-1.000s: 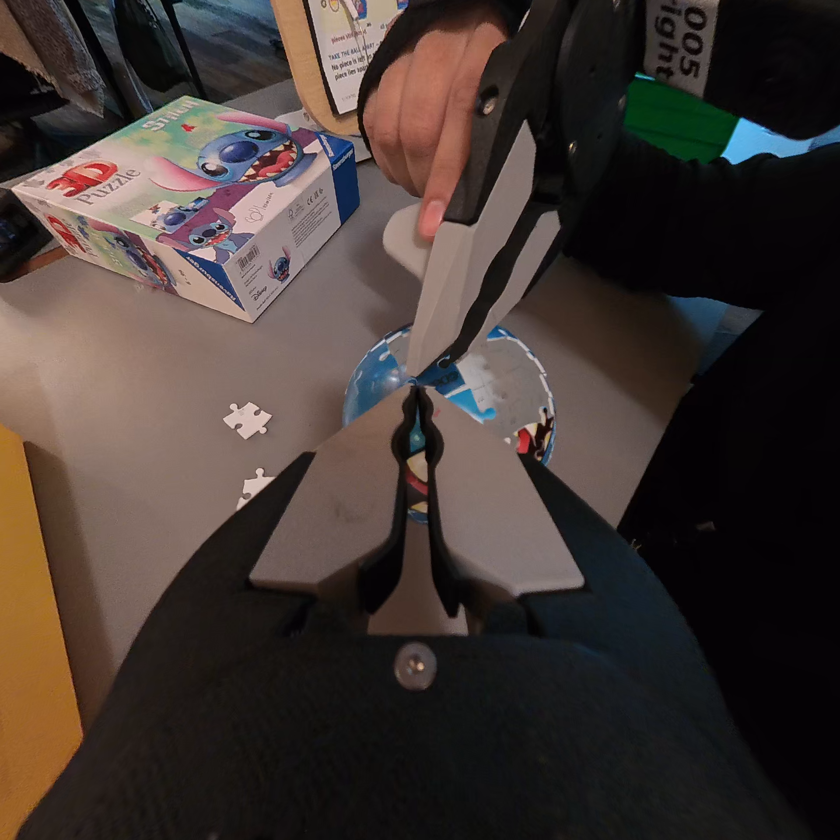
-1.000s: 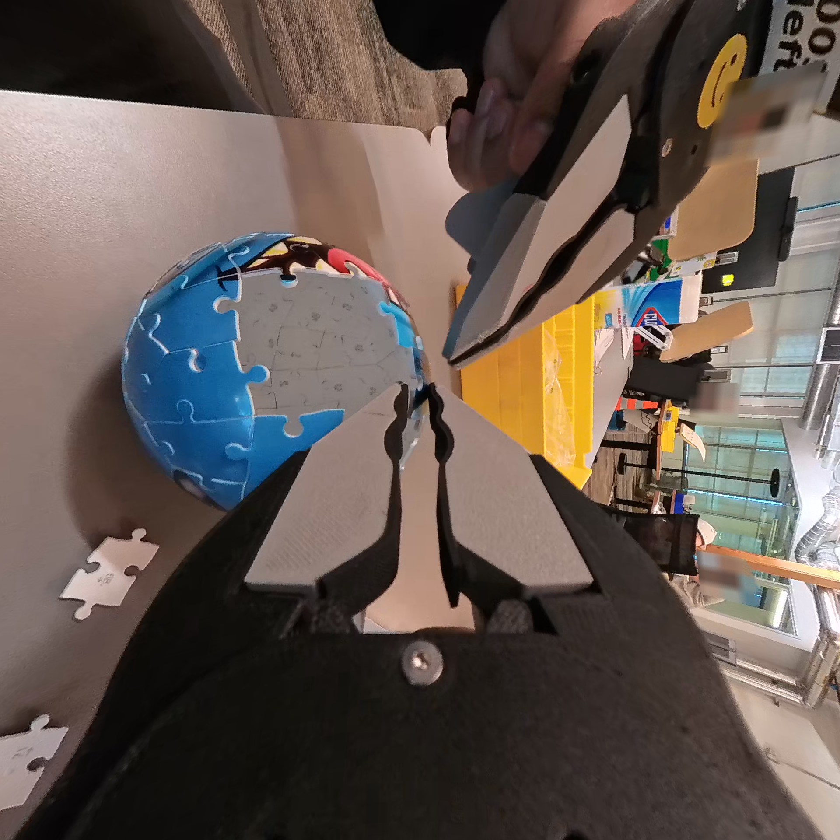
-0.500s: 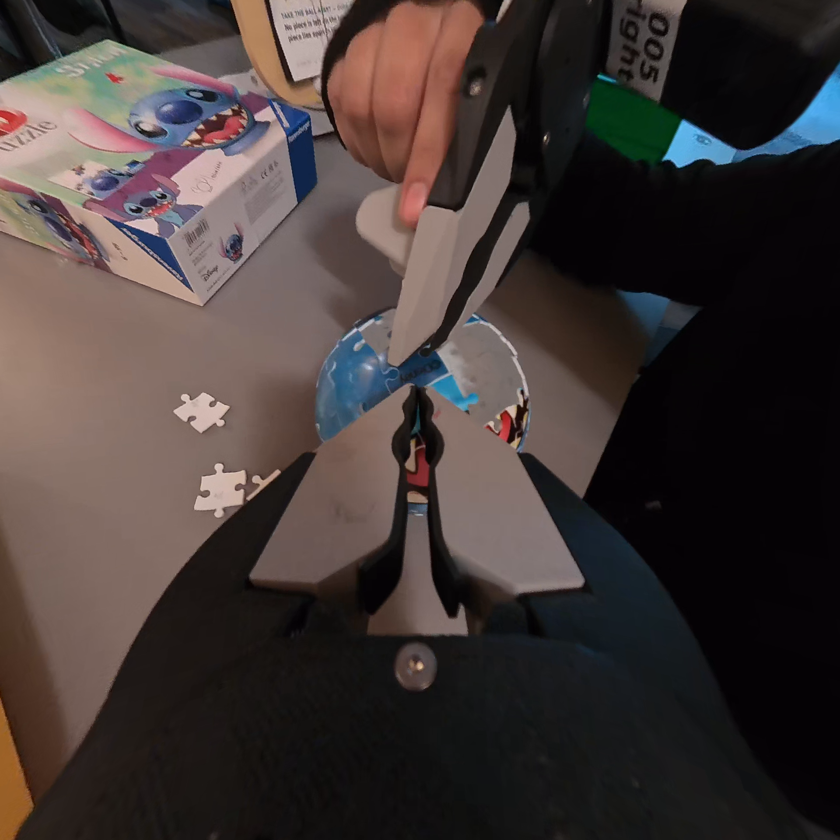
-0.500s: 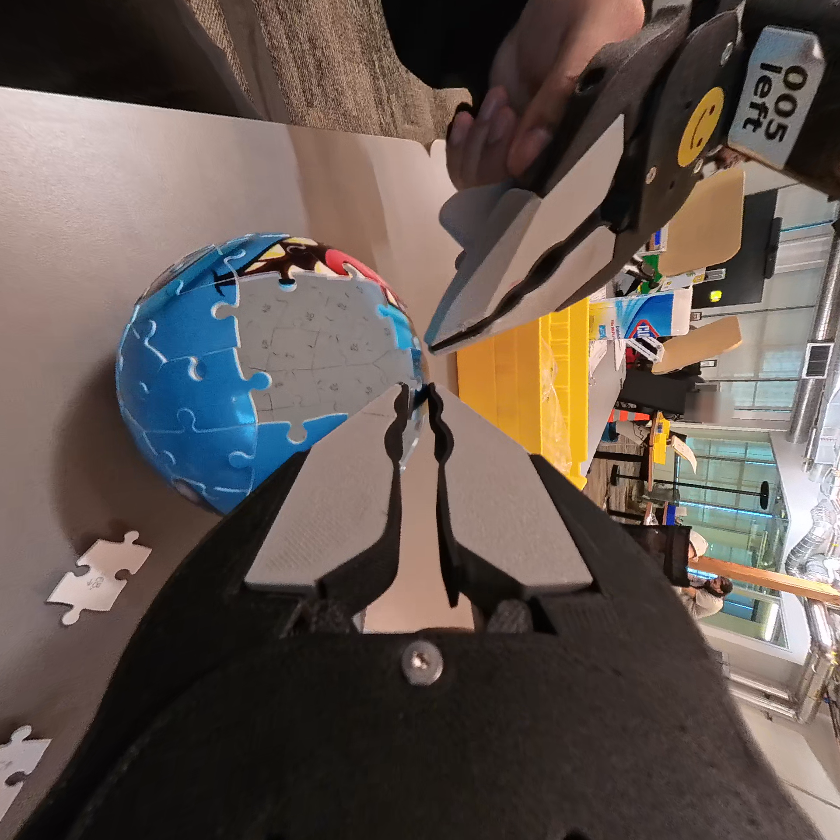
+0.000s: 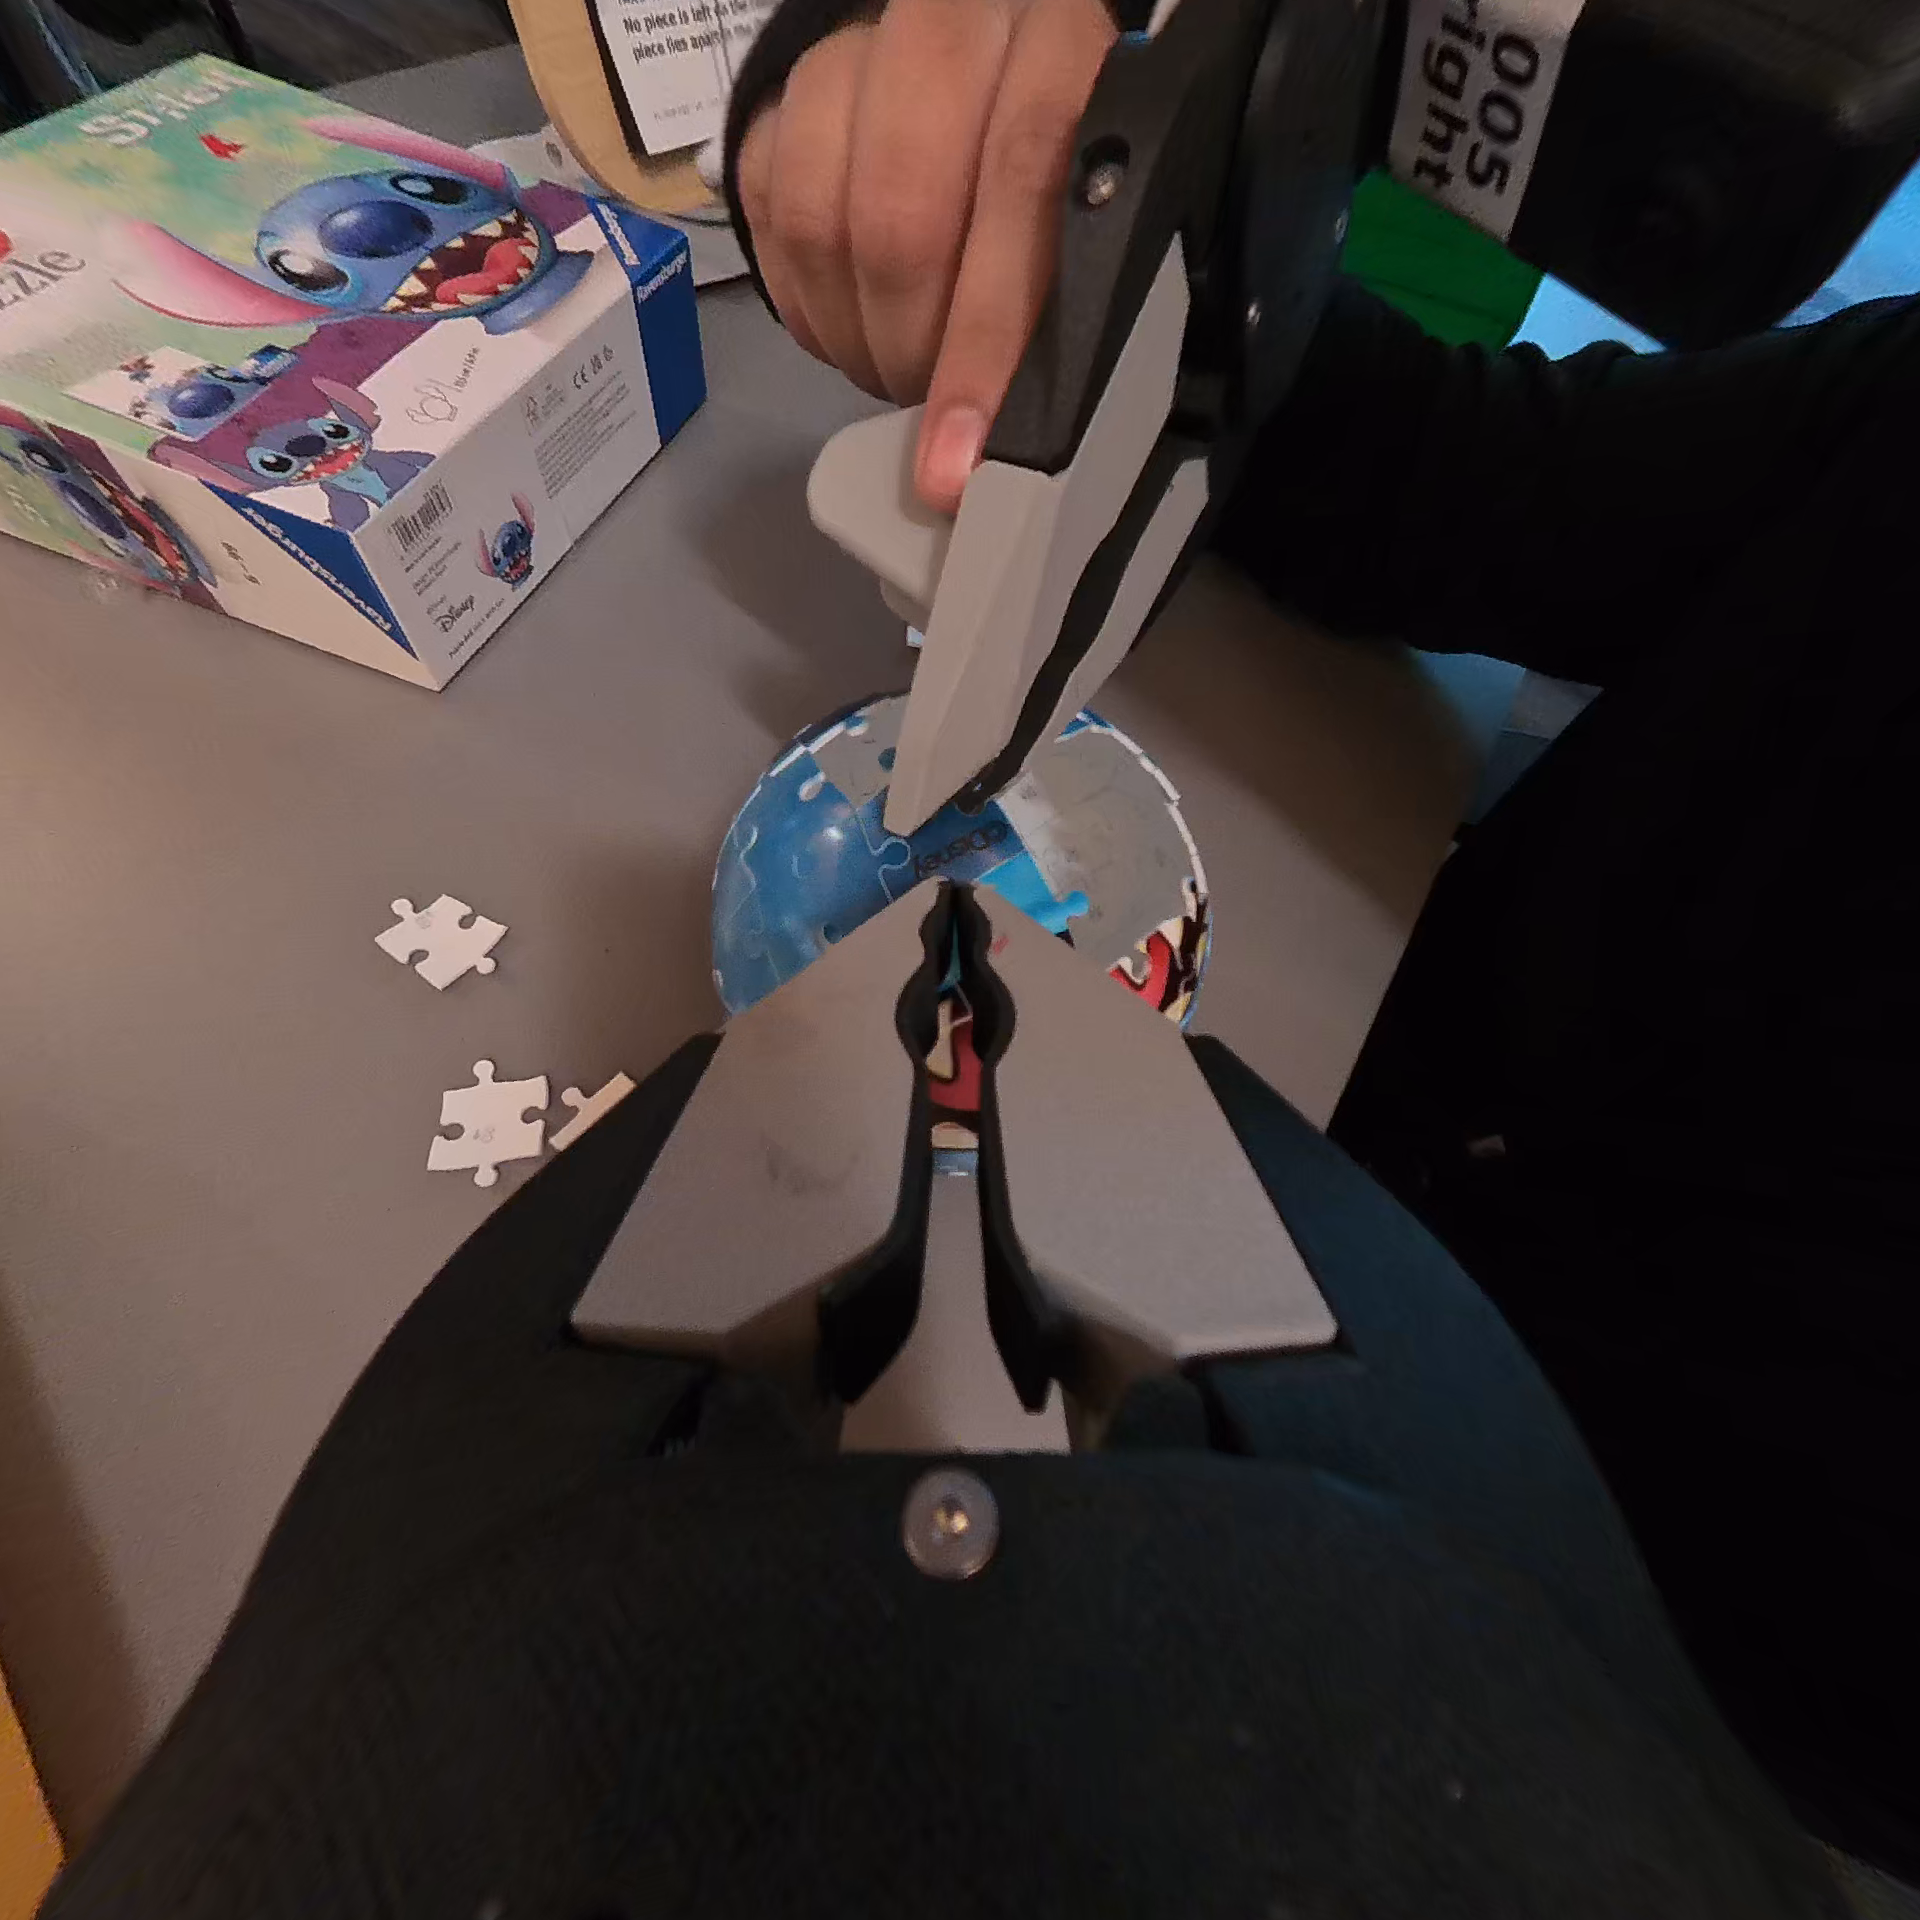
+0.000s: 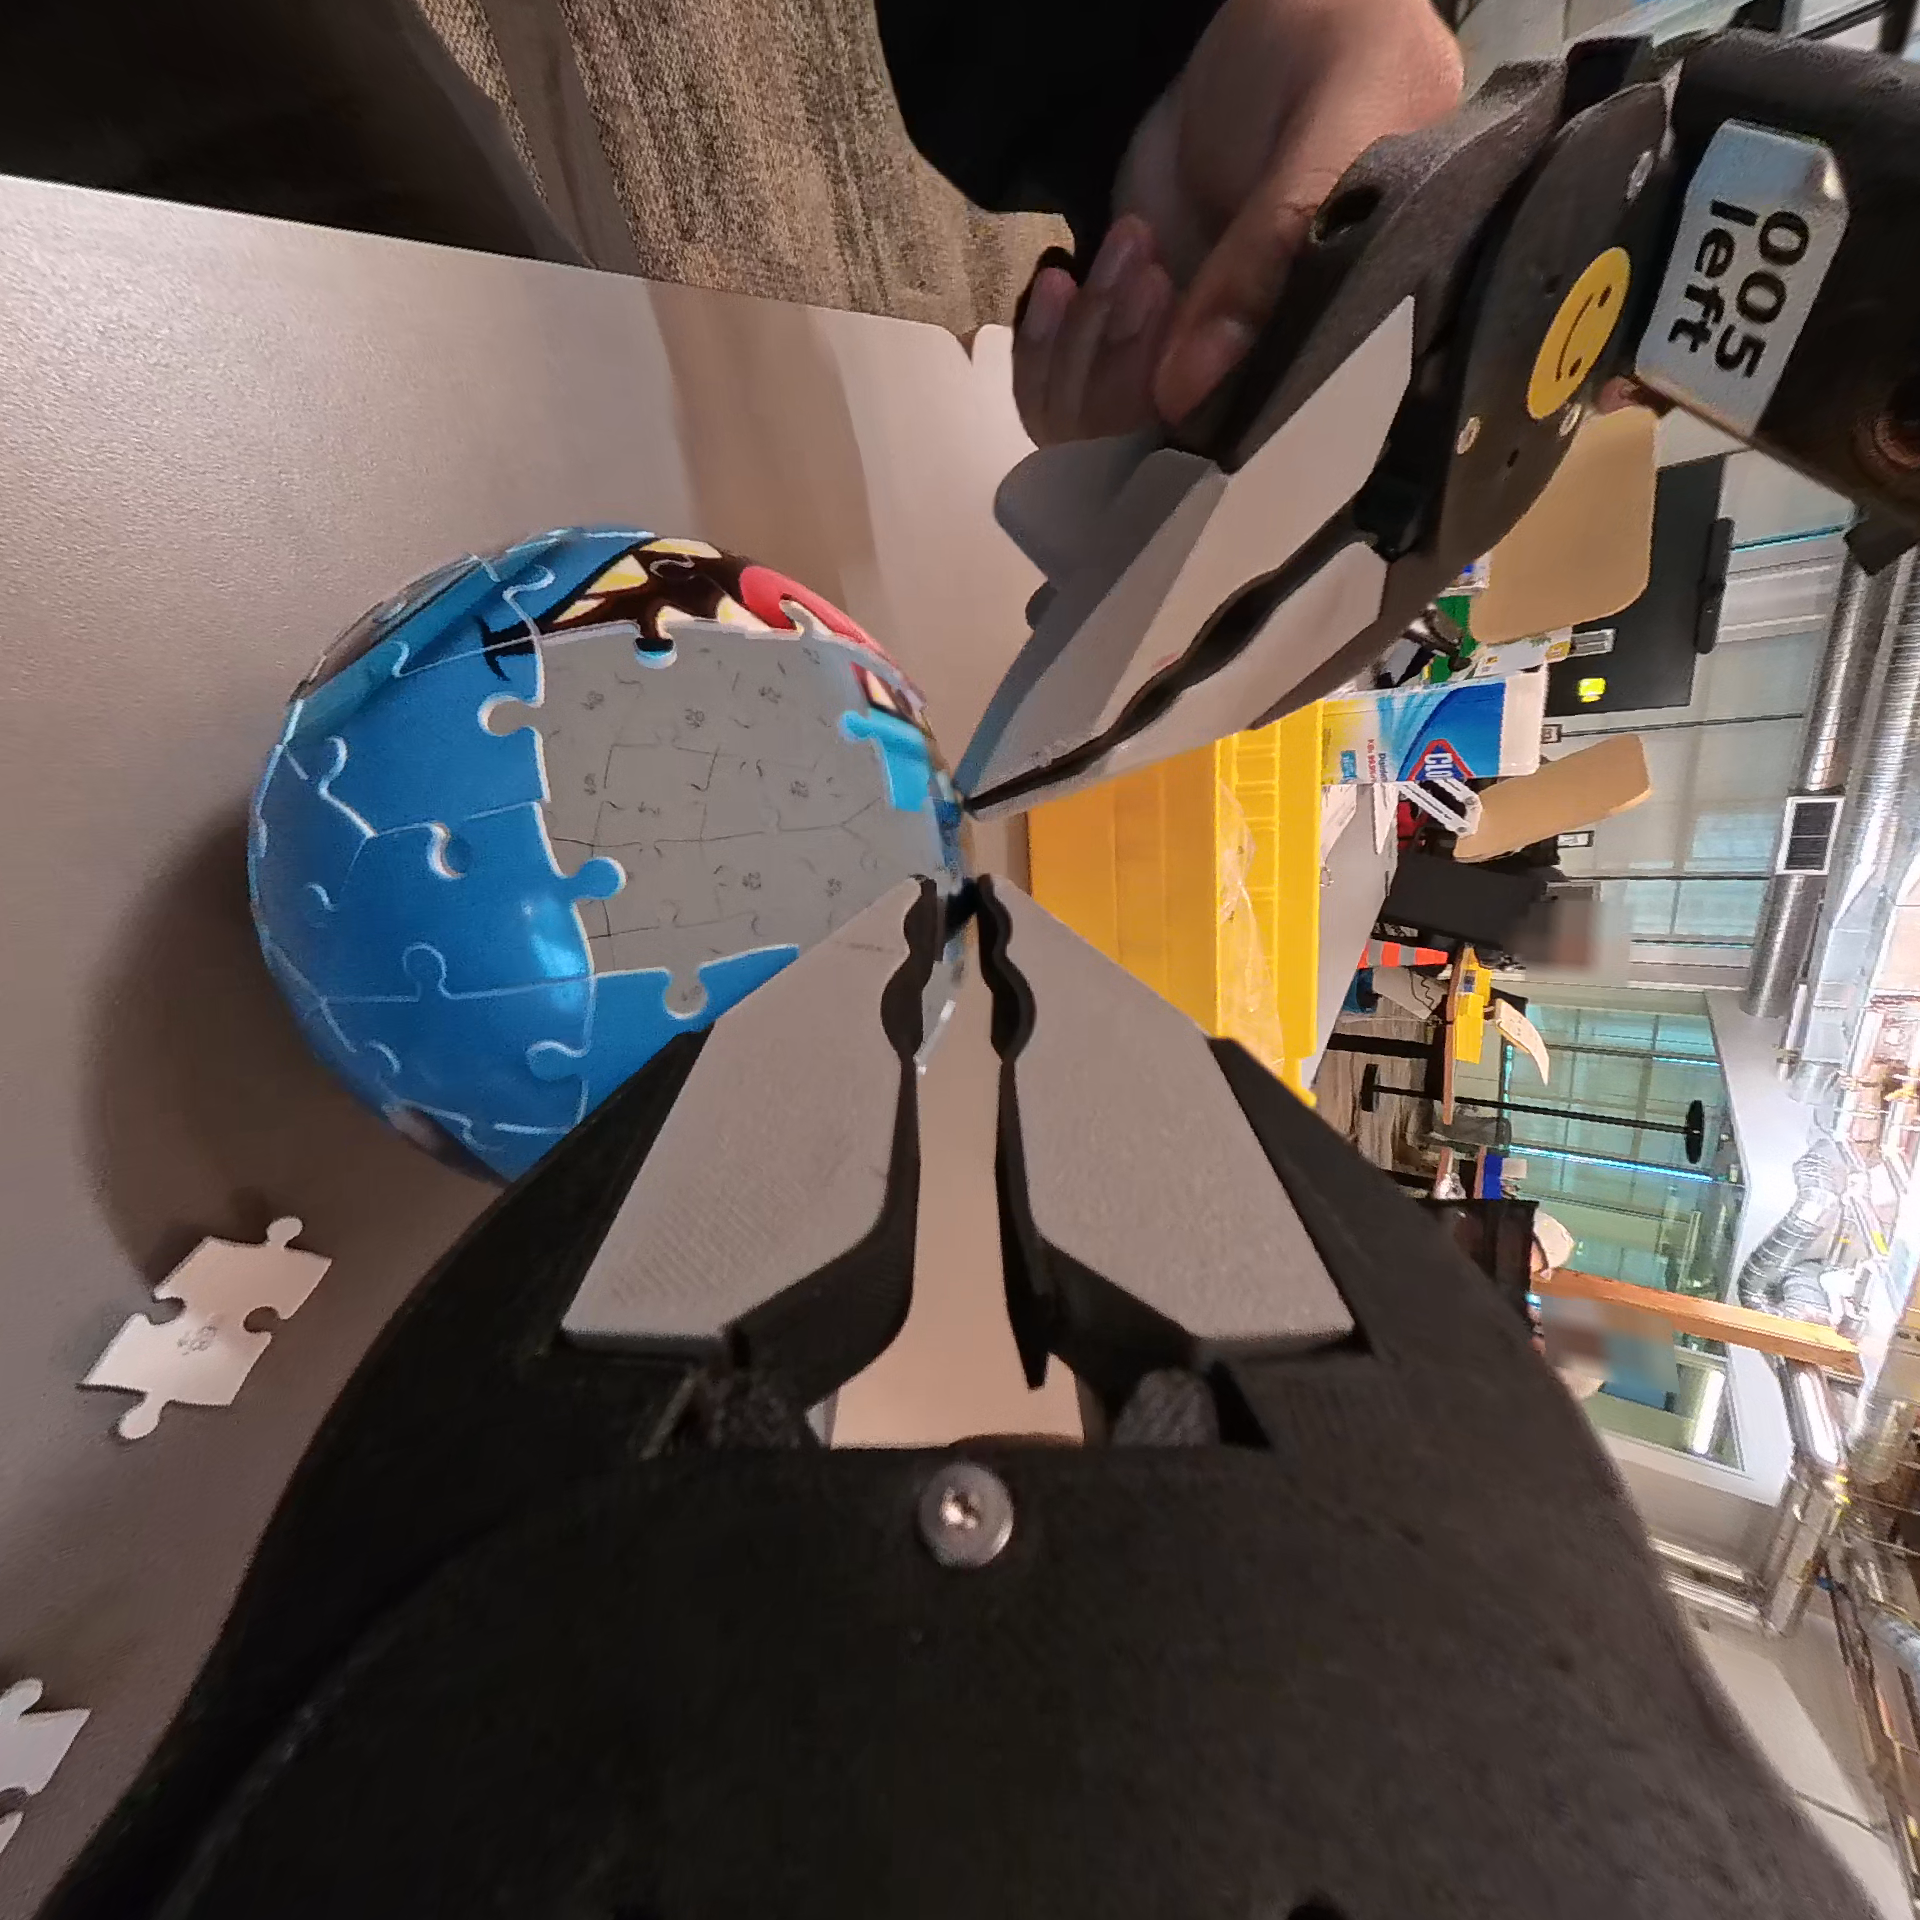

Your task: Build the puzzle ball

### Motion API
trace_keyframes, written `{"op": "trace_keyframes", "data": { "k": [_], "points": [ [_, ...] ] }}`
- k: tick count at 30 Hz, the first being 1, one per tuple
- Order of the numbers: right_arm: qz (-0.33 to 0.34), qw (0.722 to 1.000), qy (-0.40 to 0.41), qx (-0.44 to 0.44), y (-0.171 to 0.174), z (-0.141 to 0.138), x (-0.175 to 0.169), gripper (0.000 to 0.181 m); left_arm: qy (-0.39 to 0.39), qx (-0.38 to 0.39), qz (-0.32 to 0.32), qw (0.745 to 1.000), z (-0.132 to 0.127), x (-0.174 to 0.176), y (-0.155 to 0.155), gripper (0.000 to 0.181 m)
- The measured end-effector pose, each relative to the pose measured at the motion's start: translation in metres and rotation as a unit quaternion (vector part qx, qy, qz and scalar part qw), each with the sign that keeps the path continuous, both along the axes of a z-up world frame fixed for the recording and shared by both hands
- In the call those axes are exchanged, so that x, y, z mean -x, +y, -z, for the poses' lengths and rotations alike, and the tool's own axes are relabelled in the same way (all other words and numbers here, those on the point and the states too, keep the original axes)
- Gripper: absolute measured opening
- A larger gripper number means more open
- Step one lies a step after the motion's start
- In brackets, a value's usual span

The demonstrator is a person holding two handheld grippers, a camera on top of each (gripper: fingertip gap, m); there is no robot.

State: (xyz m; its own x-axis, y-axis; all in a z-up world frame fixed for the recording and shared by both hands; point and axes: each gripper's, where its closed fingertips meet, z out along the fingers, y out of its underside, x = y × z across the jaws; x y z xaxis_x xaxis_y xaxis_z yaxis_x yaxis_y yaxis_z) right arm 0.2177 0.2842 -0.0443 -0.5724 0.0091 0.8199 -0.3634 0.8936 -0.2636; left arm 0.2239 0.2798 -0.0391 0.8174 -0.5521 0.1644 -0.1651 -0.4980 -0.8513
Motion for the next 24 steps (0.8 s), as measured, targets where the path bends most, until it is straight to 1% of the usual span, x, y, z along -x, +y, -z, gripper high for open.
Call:
{"op": "trace_keyframes", "data": {
  "k": [3,8,13,15,16,18,24],
  "points": [
    [0.001,1.000,0.023,-0.007,0.000,0.000,0.001,0.003,0.003,-0.007,-0.008,1.000,-0.004,0.004,-0.001,0.000],
    [-0.004,0.999,0.040,0.002,0.000,-0.002,0.001,0.002,0.016,-0.009,-0.022,1.000,-0.002,0.008,-0.001,0.000],
    [-0.003,0.998,0.057,-0.005,0.000,-0.002,0.001,0.001,0.025,-0.038,-0.058,0.997,-0.013,0.009,-0.004,0.000],
    [-0.001,0.998,0.057,-0.009,0.000,-0.002,0.002,0.001,0.026,-0.055,-0.074,0.995,-0.018,0.006,-0.009,0.010],
    [-0.001,0.998,0.058,-0.011,0.000,-0.002,0.002,0.001,0.026,-0.058,-0.083,0.995,-0.019,0.007,-0.011,0.010],
    [0.000,0.998,0.059,-0.015,0.000,-0.002,0.002,0.001,0.023,-0.059,-0.095,0.993,-0.017,0.009,-0.014,0.010],
    [0.007,0.997,0.074,-0.030,0.000,-0.004,0.003,0.003,-0.019,-0.045,-0.104,0.993,-0.003,0.009,-0.018,0.014]
  ]
}}
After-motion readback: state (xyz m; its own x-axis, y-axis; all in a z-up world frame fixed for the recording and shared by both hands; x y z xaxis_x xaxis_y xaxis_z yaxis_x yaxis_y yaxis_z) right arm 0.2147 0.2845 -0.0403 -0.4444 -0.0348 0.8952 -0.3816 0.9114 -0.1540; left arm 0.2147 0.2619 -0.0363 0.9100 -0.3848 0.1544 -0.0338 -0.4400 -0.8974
